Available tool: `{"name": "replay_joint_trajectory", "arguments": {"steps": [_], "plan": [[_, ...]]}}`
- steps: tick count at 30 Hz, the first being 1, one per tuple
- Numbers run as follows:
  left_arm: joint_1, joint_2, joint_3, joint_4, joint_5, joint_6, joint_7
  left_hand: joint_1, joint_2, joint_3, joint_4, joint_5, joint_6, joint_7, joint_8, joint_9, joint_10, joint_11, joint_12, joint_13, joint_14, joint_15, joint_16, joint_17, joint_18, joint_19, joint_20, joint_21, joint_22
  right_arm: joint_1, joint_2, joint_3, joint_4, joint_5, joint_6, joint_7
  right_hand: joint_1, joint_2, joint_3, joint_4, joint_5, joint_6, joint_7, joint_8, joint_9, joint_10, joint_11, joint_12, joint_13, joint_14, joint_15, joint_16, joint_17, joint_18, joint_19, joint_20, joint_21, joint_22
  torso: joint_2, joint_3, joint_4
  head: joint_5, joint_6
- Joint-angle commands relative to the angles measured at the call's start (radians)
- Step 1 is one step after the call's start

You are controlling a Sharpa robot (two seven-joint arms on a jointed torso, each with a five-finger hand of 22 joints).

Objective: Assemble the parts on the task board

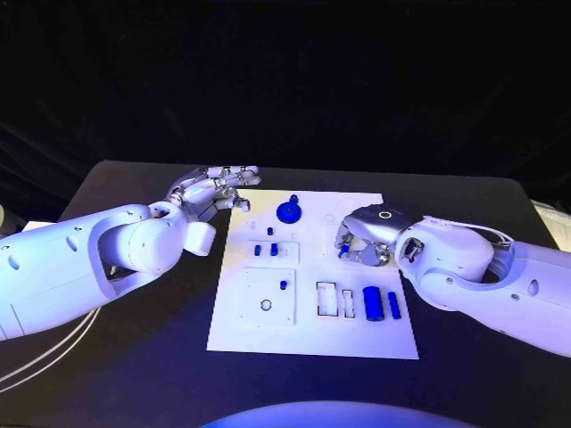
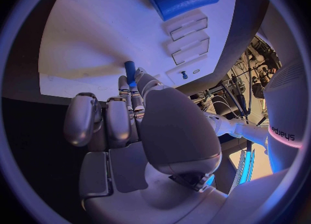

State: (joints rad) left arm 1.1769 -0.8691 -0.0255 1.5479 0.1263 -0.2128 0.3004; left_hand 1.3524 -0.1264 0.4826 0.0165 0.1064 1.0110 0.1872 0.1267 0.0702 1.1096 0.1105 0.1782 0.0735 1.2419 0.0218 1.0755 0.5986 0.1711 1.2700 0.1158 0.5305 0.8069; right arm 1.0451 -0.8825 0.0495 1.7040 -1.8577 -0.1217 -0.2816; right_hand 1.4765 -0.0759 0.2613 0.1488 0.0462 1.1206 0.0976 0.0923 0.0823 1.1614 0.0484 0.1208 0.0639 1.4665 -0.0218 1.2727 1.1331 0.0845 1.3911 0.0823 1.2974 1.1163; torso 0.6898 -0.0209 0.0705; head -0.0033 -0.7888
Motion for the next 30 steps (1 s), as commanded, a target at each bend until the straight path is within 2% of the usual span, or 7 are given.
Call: {"name": "replay_joint_trajectory", "arguments": {"steps": [1,9,13,18,22,30], "plan": [[0.0,0.001,0.0,0.002,0.001,0.018,0.005,0.002,0.01,-0.008,0.0,0.002,-0.007,0.001,0.005,-0.001,-0.006,0.002,0.005,-0.001,-0.006,0.0,-0.006,-0.001,0.009,-0.009,0.001,-0.005,-0.001,-0.006,0.003,-0.004,-0.005,-0.012,0.041,0.008,0.003,0.001,0.006,0.002,0.003,0.008,-0.002,-0.001,0.001,0.01,0.001,-0.001,0.0,0.045,-0.003,0.006,0.002,0.006,0.009,-0.001,0.0,0.0,0.0,0.0006,-0.0014,0.0,0.0],[0.0,0.002,0.0,0.001,0.001,0.019,0.003,0.003,0.011,-0.01,-0.001,0.002,-0.007,0.001,0.006,-0.001,-0.007,0.002,0.007,-0.001,-0.007,0.001,-0.005,-0.001,0.009,-0.01,0.001,-0.006,-0.001,-0.006,0.005,-0.004,-0.01,-0.012,0.037,0.011,0.011,0.003,0.018,-0.002,0.003,0.016,-0.001,-0.001,0.002,0.021,0.0,-0.005,0.0,0.044,-0.004,0.008,0.003,0.005,0.01,-0.003,0.001,0.002,-0.001,0.0004,-0.0005,-0.002,-0.002],[0.0,0.003,0.0,0.0,0.001,0.018,0.003,0.003,0.011,-0.01,-0.001,0.002,-0.007,0.001,0.006,-0.001,-0.007,0.002,0.007,-0.001,-0.007,0.001,-0.005,-0.001,0.009,-0.01,0.001,-0.006,-0.001,-0.007,0.005,-0.004,-0.009,-0.014,0.005,0.011,0.043,0.013,0.048,-0.025,0.003,0.036,0.004,0.003,0.006,0.051,-0.001,-0.003,0.002,0.045,-0.006,0.015,0.01,0.004,0.014,-0.006,0.006,0.011,-0.001,0.0005,-0.0005,-0.002,-0.002],[0.0,0.005,0.0,-0.002,0.001,0.018,0.004,0.003,0.011,-0.01,-0.001,0.002,-0.007,0.001,0.006,-0.001,-0.007,0.002,0.007,-0.001,-0.007,0.001,-0.005,-0.001,0.009,-0.01,0.001,-0.006,-0.001,-0.007,0.0,-0.004,0.001,-0.011,-0.063,0.02,0.069,0.02,0.078,-0.053,0.002,0.063,0.01,0.013,0.013,0.093,-0.004,0.004,0.007,0.046,-0.008,0.021,0.017,0.003,0.018,-0.009,0.011,0.017,-0.001,0.0007,-0.0012,-0.002,-0.001],[0.0,0.006,0.0,-0.004,0.001,0.018,0.004,0.003,0.011,-0.01,-0.001,0.002,-0.007,0.001,0.006,-0.001,-0.007,0.002,0.007,-0.001,-0.007,0.001,-0.005,-0.001,0.009,-0.01,0.001,-0.006,-0.001,-0.003,-0.011,0.002,0.024,0.002,-0.105,0.025,0.072,0.019,0.087,-0.06,0.002,0.066,0.012,0.012,0.015,0.101,-0.004,0.001,0.006,0.046,-0.009,0.024,0.019,0.002,0.018,-0.01,0.013,0.019,-0.002,0.0006,-0.0015,-0.002,-0.002],[0.0,0.009,-0.001,-0.006,0.001,0.018,0.004,0.002,0.013,-0.011,0.0,0.002,-0.008,0.001,0.007,-0.001,-0.008,0.002,0.008,-0.001,-0.008,0.001,-0.005,-0.002,0.009,-0.01,0.001,-0.007,-0.002,0.019,-0.035,0.016,0.107,0.044,-0.135,0.028,0.067,0.014,0.095,-0.066,0.002,0.07,0.015,0.011,0.017,0.107,-0.002,-0.004,0.006,0.046,-0.009,0.026,0.022,0.001,0.02,-0.011,0.015,0.023,-0.001,-0.0004,-0.0011,0.002,-0.001]]}}
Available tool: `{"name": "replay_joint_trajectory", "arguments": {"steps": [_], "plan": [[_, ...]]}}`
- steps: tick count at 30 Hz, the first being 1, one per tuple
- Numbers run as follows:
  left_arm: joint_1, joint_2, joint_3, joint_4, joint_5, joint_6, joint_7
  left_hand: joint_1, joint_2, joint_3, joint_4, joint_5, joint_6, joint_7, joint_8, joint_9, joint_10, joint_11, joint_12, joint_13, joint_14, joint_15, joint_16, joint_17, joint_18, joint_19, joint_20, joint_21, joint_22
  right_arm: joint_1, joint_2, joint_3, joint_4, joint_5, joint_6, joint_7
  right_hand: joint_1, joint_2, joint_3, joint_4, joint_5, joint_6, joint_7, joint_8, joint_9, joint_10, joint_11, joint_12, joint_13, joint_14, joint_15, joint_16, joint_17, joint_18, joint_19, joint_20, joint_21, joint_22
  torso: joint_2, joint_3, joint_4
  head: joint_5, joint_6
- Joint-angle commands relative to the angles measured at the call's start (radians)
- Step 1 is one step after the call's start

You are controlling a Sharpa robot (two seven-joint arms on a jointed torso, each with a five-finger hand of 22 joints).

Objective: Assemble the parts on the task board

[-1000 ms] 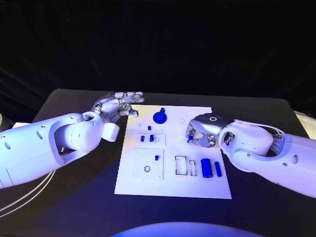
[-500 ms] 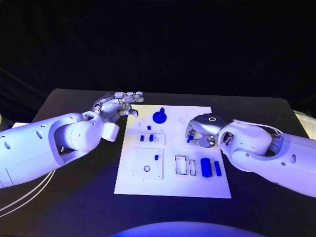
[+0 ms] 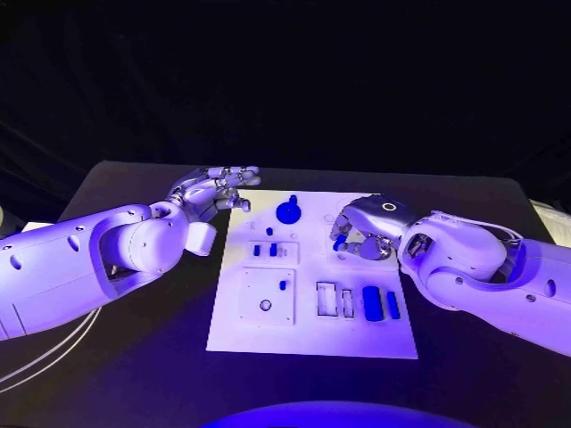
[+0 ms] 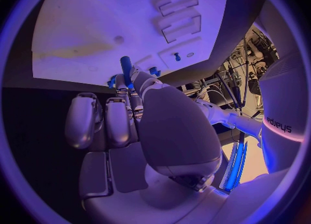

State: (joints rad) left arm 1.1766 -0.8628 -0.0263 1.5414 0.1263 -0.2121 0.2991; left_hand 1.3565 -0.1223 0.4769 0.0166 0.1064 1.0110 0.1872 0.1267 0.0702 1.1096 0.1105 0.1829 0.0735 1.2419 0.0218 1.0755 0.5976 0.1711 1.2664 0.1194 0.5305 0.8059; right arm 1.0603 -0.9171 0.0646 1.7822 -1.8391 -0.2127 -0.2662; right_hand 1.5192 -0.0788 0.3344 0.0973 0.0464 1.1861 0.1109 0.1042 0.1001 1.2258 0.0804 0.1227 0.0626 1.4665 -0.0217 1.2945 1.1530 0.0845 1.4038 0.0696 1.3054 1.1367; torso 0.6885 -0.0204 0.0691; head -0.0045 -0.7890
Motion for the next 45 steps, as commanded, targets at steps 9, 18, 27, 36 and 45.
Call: {"name": "replay_joint_trajectory", "arguments": {"steps": [9,18,27,36,45], "plan": [[0.0,0.007,0.0,0.0,0.001,0.019,0.006,-0.002,0.009,-0.005,0.0,0.002,-0.008,0.001,0.007,-0.001,-0.008,0.002,0.003,-0.001,-0.008,0.001,-0.005,-0.001,0.009,-0.006,-0.002,-0.007,-0.001,-0.01,0.069,0.0,0.086,0.055,-0.043,0.038,0.019,0.014,0.028,-0.018,0.003,0.004,0.004,-0.004,0.0,0.042,-0.033,-0.013,0.006,0.045,-0.009,0.006,0.002,0.001,0.007,0.002,0.007,0.002,0.0,-0.002,0.0032,0.016,-0.008],[0.0,0.009,0.0,0.0,0.001,0.02,0.006,-0.002,0.009,-0.005,0.0,0.002,-0.008,0.001,0.007,-0.001,-0.008,0.002,0.003,-0.001,-0.008,0.001,-0.005,-0.001,0.009,-0.006,-0.002,-0.007,-0.001,-0.059,0.186,-0.024,0.05,0.034,-0.022,0.072,0.018,0.012,0.042,-0.027,0.003,0.0,0.007,-0.011,0.001,0.041,-0.03,-0.023,0.005,0.044,-0.007,0.006,0.001,0.002,0.006,0.004,0.006,-0.001,0.001,-0.0031,0.0031,0.027,-0.009],[0.0,0.007,0.0,0.003,0.001,0.019,0.006,-0.001,0.011,-0.006,-0.001,0.002,-0.009,0.001,0.008,-0.001,-0.009,0.002,0.005,-0.001,-0.008,0.001,-0.005,-0.002,0.01,-0.007,-0.002,-0.007,-0.001,-0.099,0.248,-0.04,-0.01,0.032,0.005,0.094,0.016,0.012,0.05,-0.033,0.003,-0.003,0.009,-0.015,0.001,0.04,-0.028,-0.029,0.005,0.043,-0.005,0.007,0.001,0.002,0.005,0.004,0.006,-0.001,0.002,-0.0021,0.0012,0.036,-0.016],[0.0,0.006,0.0,0.004,0.001,0.02,0.005,-0.001,0.011,-0.006,-0.001,0.002,-0.009,0.001,0.008,-0.001,-0.009,0.002,0.005,-0.001,-0.008,0.001,-0.005,-0.002,0.01,-0.007,-0.002,-0.007,-0.001,-0.106,0.259,-0.044,-0.029,0.026,0.041,0.091,0.015,0.012,0.05,-0.033,0.003,-0.003,0.009,-0.015,0.001,0.04,-0.028,-0.029,0.005,0.043,-0.005,0.007,0.001,0.002,0.005,0.005,0.006,-0.001,0.001,-0.0002,0.0002,0.039,-0.019],[0.0,0.006,0.0,0.003,0.001,0.02,0.005,-0.001,0.011,-0.006,-0.001,0.002,-0.009,0.001,0.008,-0.001,-0.009,0.002,0.005,-0.001,-0.008,0.001,-0.005,-0.002,0.01,-0.007,-0.002,-0.007,-0.001,-0.106,0.257,-0.044,-0.032,0.012,0.078,0.078,0.014,0.012,0.052,-0.034,0.003,-0.003,0.01,-0.015,0.002,0.04,-0.027,-0.03,0.005,0.043,-0.005,0.007,0.001,0.002,0.004,0.005,0.005,-0.003,0.001,-0.0004,0.0001,0.038,-0.02]]}}
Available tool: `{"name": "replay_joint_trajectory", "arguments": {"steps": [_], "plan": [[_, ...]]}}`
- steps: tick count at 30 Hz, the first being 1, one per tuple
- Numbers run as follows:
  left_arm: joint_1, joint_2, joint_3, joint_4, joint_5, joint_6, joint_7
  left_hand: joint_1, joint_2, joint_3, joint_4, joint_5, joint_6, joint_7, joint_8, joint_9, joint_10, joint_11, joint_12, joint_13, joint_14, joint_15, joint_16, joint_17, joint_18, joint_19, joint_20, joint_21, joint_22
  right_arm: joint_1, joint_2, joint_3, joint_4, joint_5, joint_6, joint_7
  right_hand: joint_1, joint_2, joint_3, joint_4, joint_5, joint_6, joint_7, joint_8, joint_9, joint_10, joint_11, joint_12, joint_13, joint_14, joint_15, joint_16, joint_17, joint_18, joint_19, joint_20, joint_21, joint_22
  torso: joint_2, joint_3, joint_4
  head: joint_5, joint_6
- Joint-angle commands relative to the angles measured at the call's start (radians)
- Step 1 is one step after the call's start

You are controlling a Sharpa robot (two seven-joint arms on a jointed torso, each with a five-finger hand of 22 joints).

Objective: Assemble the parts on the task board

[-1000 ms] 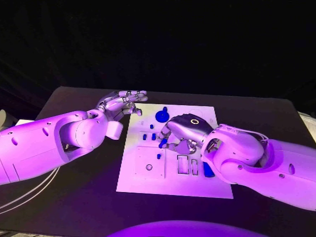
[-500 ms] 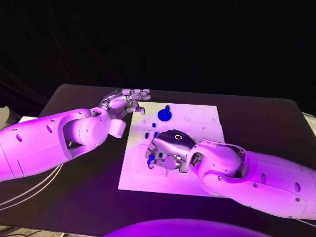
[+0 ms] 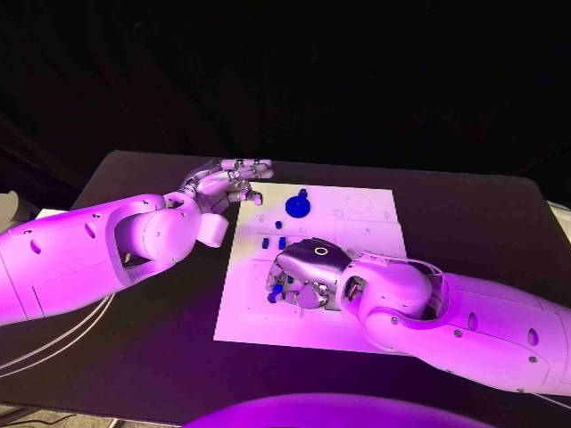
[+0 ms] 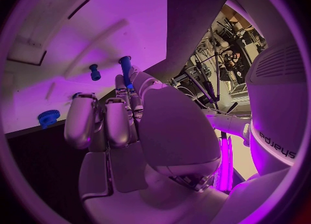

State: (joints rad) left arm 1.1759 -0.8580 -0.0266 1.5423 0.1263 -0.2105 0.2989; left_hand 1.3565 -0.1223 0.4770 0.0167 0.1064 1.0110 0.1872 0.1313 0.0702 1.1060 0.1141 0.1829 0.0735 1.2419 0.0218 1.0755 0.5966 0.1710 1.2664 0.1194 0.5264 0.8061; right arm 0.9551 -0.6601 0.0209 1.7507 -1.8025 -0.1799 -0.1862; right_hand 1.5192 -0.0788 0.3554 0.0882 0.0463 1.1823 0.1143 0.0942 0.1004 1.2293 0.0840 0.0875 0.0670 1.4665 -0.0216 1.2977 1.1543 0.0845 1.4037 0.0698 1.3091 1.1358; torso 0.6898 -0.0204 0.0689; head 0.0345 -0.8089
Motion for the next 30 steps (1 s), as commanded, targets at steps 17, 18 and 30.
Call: {"name": "replay_joint_trajectory", "arguments": {"steps": [17,18,30], "plan": [[0.0,0.001,0.001,0.002,0.001,0.019,0.004,-0.001,0.011,-0.006,-0.001,0.002,-0.009,0.001,0.003,-0.001,-0.005,-0.001,0.005,-0.001,-0.008,0.001,-0.005,-0.001,0.01,-0.007,-0.002,-0.003,-0.001,-0.001,0.026,-0.008,-0.012,-0.087,0.07,-0.054,-0.06,-0.027,0.02,-0.003,0.005,-0.07,0.021,-0.036,-0.013,-0.036,-0.007,-0.029,-0.007,0.036,0.015,-0.011,-0.026,0.005,-0.009,0.019,-0.015,-0.026,-0.001,-0.0014,0.001,-0.004,0.0],[0.0,0.001,0.001,0.002,0.001,0.019,0.004,-0.001,0.011,-0.006,-0.001,0.002,-0.009,0.001,0.003,-0.001,-0.005,-0.001,0.005,-0.001,-0.008,0.001,-0.005,-0.001,0.01,-0.007,-0.002,-0.003,-0.001,-0.001,0.028,-0.009,-0.014,-0.086,0.067,-0.053,-0.076,-0.041,0.013,0.003,0.004,-0.092,0.026,-0.036,-0.018,-0.067,0.001,-0.029,-0.008,0.034,0.021,-0.018,-0.036,0.007,-0.014,0.024,-0.024,-0.039,-0.001,-0.0014,0.001,-0.004,0.0],[0.0,0.001,0.001,0.003,0.001,0.019,0.003,-0.001,0.011,-0.006,-0.001,0.002,-0.009,0.001,0.003,-0.001,-0.005,-0.001,0.005,-0.001,-0.008,0.001,-0.005,-0.001,0.01,-0.007,-0.002,-0.003,-0.001,-0.001,0.031,-0.013,-0.018,-0.073,0.025,-0.044,-0.119,-0.071,-0.046,0.014,0.004,-0.188,0.037,-0.033,-0.034,-0.193,0.022,-0.022,-0.005,0.028,0.039,-0.033,-0.061,0.014,-0.027,0.047,-0.044,-0.067,-0.001,-0.0007,0.0,-0.005,0.001]]}}
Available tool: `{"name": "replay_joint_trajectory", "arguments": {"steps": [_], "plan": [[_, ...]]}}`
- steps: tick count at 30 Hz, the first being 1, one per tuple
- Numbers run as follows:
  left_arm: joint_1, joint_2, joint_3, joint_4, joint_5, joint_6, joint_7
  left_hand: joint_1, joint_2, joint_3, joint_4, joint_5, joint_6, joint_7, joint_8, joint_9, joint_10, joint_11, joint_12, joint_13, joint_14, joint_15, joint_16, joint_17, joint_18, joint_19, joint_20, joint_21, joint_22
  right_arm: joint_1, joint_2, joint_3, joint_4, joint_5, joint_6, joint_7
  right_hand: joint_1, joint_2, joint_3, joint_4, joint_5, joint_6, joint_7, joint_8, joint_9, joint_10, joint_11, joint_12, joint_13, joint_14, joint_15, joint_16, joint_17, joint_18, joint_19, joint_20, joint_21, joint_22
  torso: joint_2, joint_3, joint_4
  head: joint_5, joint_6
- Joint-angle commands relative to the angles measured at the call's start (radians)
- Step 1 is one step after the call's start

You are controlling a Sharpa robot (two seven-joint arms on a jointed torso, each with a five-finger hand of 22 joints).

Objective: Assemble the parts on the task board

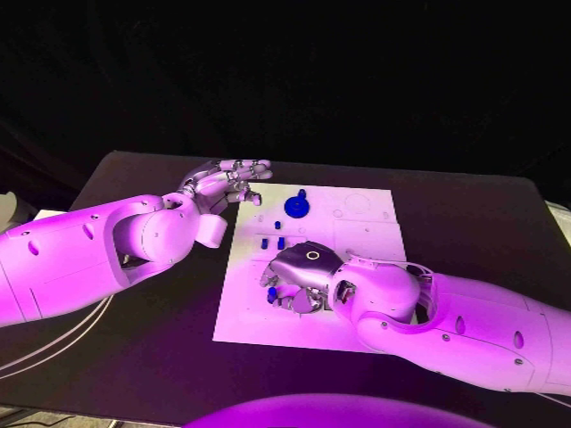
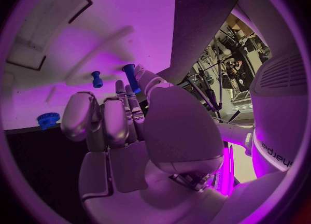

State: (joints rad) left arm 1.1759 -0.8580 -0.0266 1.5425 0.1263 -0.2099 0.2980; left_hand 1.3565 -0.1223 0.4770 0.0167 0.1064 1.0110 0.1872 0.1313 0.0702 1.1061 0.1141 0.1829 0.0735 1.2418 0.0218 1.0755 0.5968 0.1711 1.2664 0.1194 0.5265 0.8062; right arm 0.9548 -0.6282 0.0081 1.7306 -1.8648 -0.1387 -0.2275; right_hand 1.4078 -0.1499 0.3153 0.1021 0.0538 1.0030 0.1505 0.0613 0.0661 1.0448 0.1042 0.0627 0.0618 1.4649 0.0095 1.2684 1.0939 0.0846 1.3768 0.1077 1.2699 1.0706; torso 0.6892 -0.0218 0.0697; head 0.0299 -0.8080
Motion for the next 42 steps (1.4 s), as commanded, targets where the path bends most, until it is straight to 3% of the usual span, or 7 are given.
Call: {"name": "replay_joint_trajectory", "arguments": {"steps": [1,10,16,22,26,31,42], "plan": [[0.0,0.001,0.001,0.003,0.001,0.019,0.004,-0.001,0.011,-0.006,-0.001,0.002,-0.009,0.001,0.003,-0.001,-0.005,-0.001,0.005,-0.001,-0.008,0.001,-0.005,-0.001,0.01,-0.007,-0.002,-0.003,-0.002,-0.001,-0.003,-0.001,0.004,-0.01,-0.022,-0.002,-0.008,0.0,-0.01,0.0,-0.003,-0.01,0.0,0.0,0.0,-0.011,0.002,0.003,0.001,0.029,0.009,-0.004,-0.001,0.015,0.0,0.01,-0.005,-0.003,0.0,0.0008,-0.0007,0.0,0.0],[0.0,-0.001,0.001,0.001,0.001,0.02,0.003,-0.001,0.012,-0.008,-0.002,0.002,-0.01,0.001,0.005,0.0,-0.007,-0.001,0.007,-0.001,-0.01,0.001,-0.004,-0.002,0.01,-0.007,-0.002,-0.004,-0.002,0.0,-0.076,0.01,0.056,0.014,-0.164,-0.004,-0.002,-0.001,-0.117,0.025,-0.003,-0.037,0.002,0.003,0.002,-0.075,0.014,0.009,0.003,0.027,0.018,-0.008,-0.015,0.017,-0.003,0.019,-0.012,-0.013,-0.001,0.001,-0.0025,-0.011,0.005],[0.0,-0.004,0.0,0.004,0.001,0.022,0.003,-0.001,0.012,-0.008,-0.002,0.002,-0.01,0.001,0.005,0.0,-0.007,-0.001,0.007,-0.001,-0.01,0.001,-0.004,-0.002,0.01,-0.007,-0.002,-0.004,-0.002,0.027,-0.213,0.037,0.122,0.213,-0.248,-0.019,0.01,0.033,-0.127,0.04,0.0,0.003,0.005,0.015,0.008,0.076,-0.012,0.082,0.021,0.028,0.0,-0.007,-0.018,0.017,0.002,0.01,-0.008,-0.009,-0.001,0.0002,-0.005,-0.038,0.015],[0.0,-0.013,0.0,0.014,0.001,0.019,0.003,-0.001,0.012,-0.008,-0.002,0.002,-0.01,0.001,0.005,0.0,-0.007,-0.001,0.007,-0.001,-0.01,0.001,-0.004,-0.002,0.01,-0.007,-0.002,-0.004,-0.002,0.061,-0.386,0.043,0.183,0.378,-0.192,-0.133,-0.064,0.021,-0.176,0.1,0.064,0.059,-0.021,0.044,0.017,0.306,-0.058,0.198,0.087,0.055,-0.038,0.08,0.102,-0.006,0.056,-0.024,0.073,0.112,-0.004,-0.005,-0.0167,-0.062,0.019],[0.0,-0.019,-0.001,0.022,0.001,0.018,0.004,-0.001,0.012,-0.008,-0.002,0.002,-0.01,0.001,0.005,0.0,-0.007,-0.001,0.007,-0.001,-0.01,0.001,-0.004,-0.002,0.01,-0.007,-0.002,-0.004,-0.002,0.058,-0.476,0.033,0.223,0.39,-0.162,-0.223,-0.116,0.013,-0.254,0.155,0.178,0.074,-0.047,0.067,0.024,0.364,-0.089,0.328,0.221,0.057,-0.062,0.104,0.127,-0.011,0.07,-0.06,0.097,0.145,-0.003,-0.0053,-0.0274,-0.07,0.023],[0.0,-0.024,-0.002,0.026,0.001,0.018,0.004,-0.001,0.012,-0.008,-0.002,0.002,-0.01,0.001,0.005,0.0,-0.007,-0.001,0.007,-0.001,-0.01,0.001,-0.004,-0.002,0.01,-0.007,-0.002,-0.004,-0.002,0.039,-0.537,0.022,0.261,0.346,-0.137,-0.313,-0.136,0.053,-0.345,0.187,0.198,0.076,-0.053,0.106,0.047,0.353,-0.102,0.815,0.774,0.061,-0.076,0.141,0.178,-0.02,0.079,-0.065,0.118,0.178,-0.002,-0.0037,-0.0383,-0.072,0.024],[0.0,-0.027,-0.004,0.026,0.001,0.018,0.004,-0.001,0.012,-0.008,-0.002,0.002,-0.01,0.001,0.005,0.0,-0.007,-0.001,0.007,-0.001,-0.01,0.001,-0.004,-0.002,0.01,-0.007,-0.002,-0.004,-0.002,0.006,-0.528,0.014,0.261,0.309,-0.105,-0.352,-0.152,0.1,-0.438,0.188,0.205,0.053,-0.057,0.138,0.075,0.354,-0.094,1.069,1.084,0.065,-0.072,0.169,0.219,-0.022,0.083,-0.064,0.13,0.198,-0.003,-0.0058,-0.0334,-0.073,0.021]]}}
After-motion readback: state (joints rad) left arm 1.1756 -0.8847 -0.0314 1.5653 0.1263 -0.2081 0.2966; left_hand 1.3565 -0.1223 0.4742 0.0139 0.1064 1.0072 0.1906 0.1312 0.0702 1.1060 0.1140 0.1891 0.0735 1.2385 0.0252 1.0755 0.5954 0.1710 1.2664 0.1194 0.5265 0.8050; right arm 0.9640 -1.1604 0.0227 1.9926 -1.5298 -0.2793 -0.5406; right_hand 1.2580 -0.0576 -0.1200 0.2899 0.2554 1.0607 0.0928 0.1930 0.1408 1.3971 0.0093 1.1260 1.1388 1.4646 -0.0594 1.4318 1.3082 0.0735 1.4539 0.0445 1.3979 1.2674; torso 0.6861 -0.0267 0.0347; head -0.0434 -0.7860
